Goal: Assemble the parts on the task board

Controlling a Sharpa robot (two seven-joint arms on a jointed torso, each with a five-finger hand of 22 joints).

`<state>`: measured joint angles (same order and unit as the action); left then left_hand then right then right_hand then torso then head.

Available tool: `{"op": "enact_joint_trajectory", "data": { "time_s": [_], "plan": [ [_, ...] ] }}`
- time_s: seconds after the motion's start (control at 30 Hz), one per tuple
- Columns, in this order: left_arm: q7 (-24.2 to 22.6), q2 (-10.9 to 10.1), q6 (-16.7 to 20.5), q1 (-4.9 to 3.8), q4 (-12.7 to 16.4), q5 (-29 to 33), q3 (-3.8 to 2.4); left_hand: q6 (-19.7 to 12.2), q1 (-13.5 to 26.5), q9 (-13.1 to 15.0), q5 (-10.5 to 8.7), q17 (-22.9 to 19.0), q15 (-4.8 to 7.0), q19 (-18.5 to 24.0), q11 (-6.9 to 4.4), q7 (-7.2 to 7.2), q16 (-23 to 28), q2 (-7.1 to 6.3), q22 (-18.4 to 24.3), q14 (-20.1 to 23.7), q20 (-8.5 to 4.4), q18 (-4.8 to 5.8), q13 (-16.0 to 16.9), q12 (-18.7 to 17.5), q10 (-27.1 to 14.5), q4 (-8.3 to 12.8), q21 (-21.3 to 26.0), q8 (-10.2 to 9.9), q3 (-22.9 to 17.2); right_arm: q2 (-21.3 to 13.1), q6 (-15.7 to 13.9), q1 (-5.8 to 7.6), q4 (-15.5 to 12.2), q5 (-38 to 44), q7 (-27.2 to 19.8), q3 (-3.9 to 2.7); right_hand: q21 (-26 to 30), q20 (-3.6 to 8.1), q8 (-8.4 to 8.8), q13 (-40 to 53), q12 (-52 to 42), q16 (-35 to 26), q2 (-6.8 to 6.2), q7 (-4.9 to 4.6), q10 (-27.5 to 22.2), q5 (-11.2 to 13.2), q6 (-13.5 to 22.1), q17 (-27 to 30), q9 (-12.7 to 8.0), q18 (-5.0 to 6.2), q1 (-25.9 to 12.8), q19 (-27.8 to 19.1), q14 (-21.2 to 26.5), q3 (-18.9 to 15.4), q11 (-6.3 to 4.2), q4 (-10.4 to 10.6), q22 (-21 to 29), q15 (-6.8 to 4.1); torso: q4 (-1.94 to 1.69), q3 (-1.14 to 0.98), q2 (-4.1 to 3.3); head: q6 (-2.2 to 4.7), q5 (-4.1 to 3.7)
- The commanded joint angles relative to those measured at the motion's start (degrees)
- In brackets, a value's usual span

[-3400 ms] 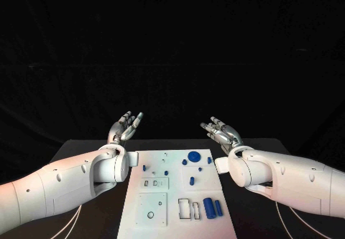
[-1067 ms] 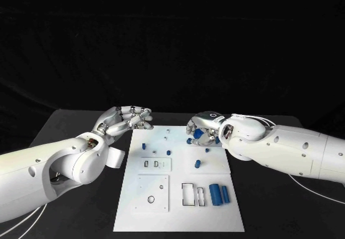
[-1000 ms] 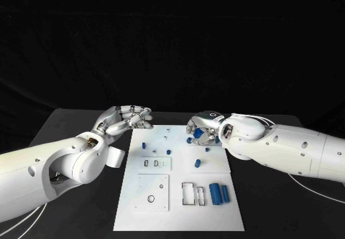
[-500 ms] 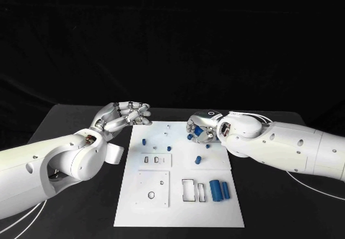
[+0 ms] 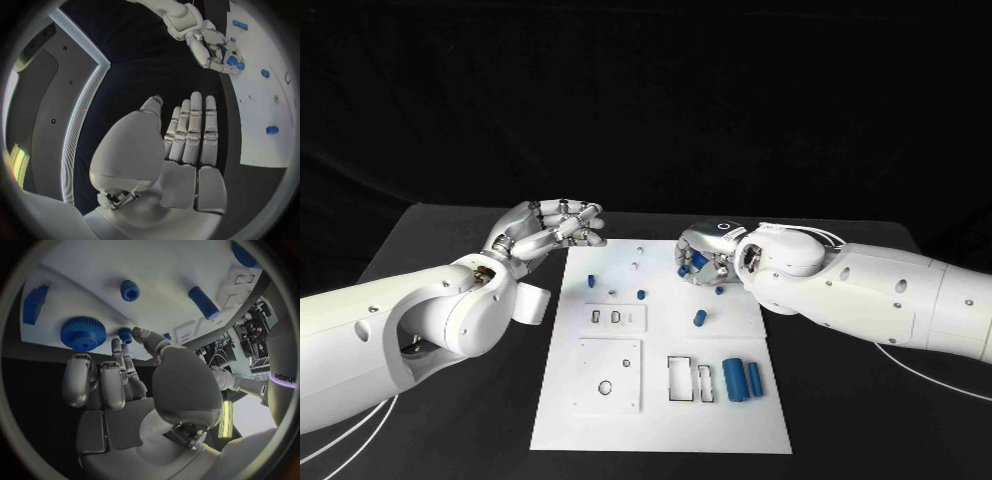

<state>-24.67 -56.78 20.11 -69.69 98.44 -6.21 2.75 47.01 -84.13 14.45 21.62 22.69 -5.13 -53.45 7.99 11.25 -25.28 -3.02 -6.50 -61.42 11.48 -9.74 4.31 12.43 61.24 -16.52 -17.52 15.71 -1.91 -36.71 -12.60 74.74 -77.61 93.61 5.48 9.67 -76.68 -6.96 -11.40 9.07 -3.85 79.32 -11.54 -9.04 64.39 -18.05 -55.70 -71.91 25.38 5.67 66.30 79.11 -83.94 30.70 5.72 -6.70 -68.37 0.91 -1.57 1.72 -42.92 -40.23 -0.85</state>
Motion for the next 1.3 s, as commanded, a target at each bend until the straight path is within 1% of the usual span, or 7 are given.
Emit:
{"op": "enact_joint_trajectory", "data": {
  "time_s": [0.03, 0.37, 0.47, 0.73, 1.0, 1.07, 1.3],
  "plan": [
    [-0.32, 0.04, -0.59, -0.12, 0.04, 0.41, -0.06, -0.55, 0.57, 0.01, 0.29, 0.09, 0.09, -0.48, 0.0, 0.04, -0.27, -0.01, 0.06, -0.2, 0.09, -0.73, 0.05, -0.36, 0.36, -0.03, -0.07, -0.34, 0.03, 0.01, -0.11, -0.04, -0.06, 0.91, 0.43, 0.02, -0.39, 0.05, -0.65, 0.16, -0.37, 0.32, 0.78, 0.2, 0.92, 0.64, -0.9, -0.13, 0.4, -1.12, 0.22, -0.09, -2.59, 0.4, -0.16, 0.63, -0.37, -0.02, 0.01, 0.01, -0.03, -0.21, 0.07],
    [0.16, 0.09, -0.94, -0.16, -0.09, 0.42, -0.06, -0.64, 0.68, 0.0, 0.27, 0.17, 0.07, -0.48, 0.03, 0.08, -0.27, 0.03, 0.09, -0.14, 0.09, -0.72, 0.05, -0.44, 0.33, -0.04, -0.04, -0.4, 0.05, 0.06, -2.36, -0.06, -0.34, 0.77, 1.09, 0.02, -1.63, 1.14, -3.79, 1.35, -1.32, 1.48, 3.02, 2.03, 5.22, 9.23, -4.52, -0.86, 4.15, -1.36, 3.24, 0.21, -2.7, 6.17, -1.71, 1.63, -2.46, -1.42, 0.14, -0.03, -0.18, -0.41, 0.11],
    [0.28, 0.12, -1.06, -0.18, -0.1, 0.42, -0.06, -0.71, 0.74, 0.0, 0.23, 0.22, 0.06, -0.49, 0.04, 0.1, -0.28, 0.04, 0.11, -0.11, 0.1, -0.71, 0.05, -0.48, 0.32, -0.03, -0.02, -0.45, 0.06, 0.2, -2.51, -0.06, -0.38, 0.9, 1.52, 0.02, -1.76, 1.35, -4.29, 1.65, -1.32, 1.6, 3.22, 2.13, 5.69, 10.39, -4.67, -0.89, 5.03, -1.39, 3.69, 0.25, -2.7, 6.97, -1.98, 1.68, -2.75, -1.51, 0.12, -0.03, -0.19, -0.54, 0.03],
    [0.54, 0.09, -1.47, -0.23, -0.12, 0.42, -0.06, -0.71, 0.74, 0.0, 0.23, 0.22, 0.06, -0.49, 0.04, 0.1, -0.28, 0.04, 0.11, -0.11, 0.1, -0.71, 0.05, -0.48, 0.32, -0.03, -0.02, -0.45, 0.06, 0.25, -3.46, -0.06, -0.73, 1.63, 2.98, 0.01, -1.93, 1.5, -4.61, 1.93, -0.99, 1.75, 2.89, 1.96, 5.72, 9.47, -4.31, -0.92, 6.08, -1.45, 4.3, 0.28, -2.7, 7.91, -1.96, 1.41, -3.12, -1.56, 0.12, 0.04, -0.18, -0.61, 0.04],
    [1.17, 0.0, -1.97, -0.25, -0.21, 0.42, -0.06, -0.89, 0.84, 0.0, 0.04, 0.39, 0.01, -0.47, 0.1, 0.16, -0.28, 0.1, 0.17, 0.04, 0.12, -0.69, 0.04, -0.66, 0.21, 0.02, 0.06, -0.57, 0.07, -0.45, -5.31, 0.02, -3.29, 1.98, 4.51, -0.08, -1.94, 1.41, -4.52, 1.97, -0.62, 1.83, 2.53, 1.81, 5.4, 8.84, -3.87, -0.95, 6.43, -1.45, 4.14, 0.24, -2.7, 8.3, -1.78, 1.52, -3.2, -1.42, 0.17, 0.03, -0.24, -0.32, 0.18],
    [1.27, -0.01, -2.11, -0.25, -0.21, 0.42, -0.06, -0.92, 0.83, 0.0, 0.02, 0.43, 0.0, -0.46, 0.12, 0.17, -0.27, 0.12, 0.18, 0.1, 0.13, -0.69, 0.03, -0.72, 0.16, 0.04, 0.09, -0.6, 0.05, -0.24, -5.97, 0.15, -3.54, 2.21, 5.01, -0.13, -1.96, 1.38, -4.55, 2.01, -0.55, 1.83, 2.4, 1.8, 5.41, 8.47, -3.84, -0.9, 6.59, -1.46, 4.11, 0.23, -2.69, 8.47, -1.77, 1.53, -3.25, -1.39, 0.16, 0.03, -0.27, -0.17, 0.65],
    [1.38, 0.01, -2.52, -0.25, -0.2, 0.42, -0.06, -1.06, 0.73, 0.01, 0.04, 0.6, -0.08, -0.39, 0.21, 0.22, -0.21, 0.21, 0.26, 0.35, 0.17, -0.67, 0.0, -0.98, -0.06, 0.13, 0.21, -0.7, -0.04, 1.75, -7.8, 0.86, -2.11, 3.2, 6.63, -0.34, -1.93, 1.3, -4.61, 2.12, -0.29, 1.87, 1.79, 1.74, 5.34, 7.15, -3.69, -0.82, 7.08, -1.43, 3.86, 0.15, -2.66, 8.91, -1.69, 1.62, -3.29, -1.33, -0.04, 0.07, -0.38, 0.12, 0.72]
  ]
}}
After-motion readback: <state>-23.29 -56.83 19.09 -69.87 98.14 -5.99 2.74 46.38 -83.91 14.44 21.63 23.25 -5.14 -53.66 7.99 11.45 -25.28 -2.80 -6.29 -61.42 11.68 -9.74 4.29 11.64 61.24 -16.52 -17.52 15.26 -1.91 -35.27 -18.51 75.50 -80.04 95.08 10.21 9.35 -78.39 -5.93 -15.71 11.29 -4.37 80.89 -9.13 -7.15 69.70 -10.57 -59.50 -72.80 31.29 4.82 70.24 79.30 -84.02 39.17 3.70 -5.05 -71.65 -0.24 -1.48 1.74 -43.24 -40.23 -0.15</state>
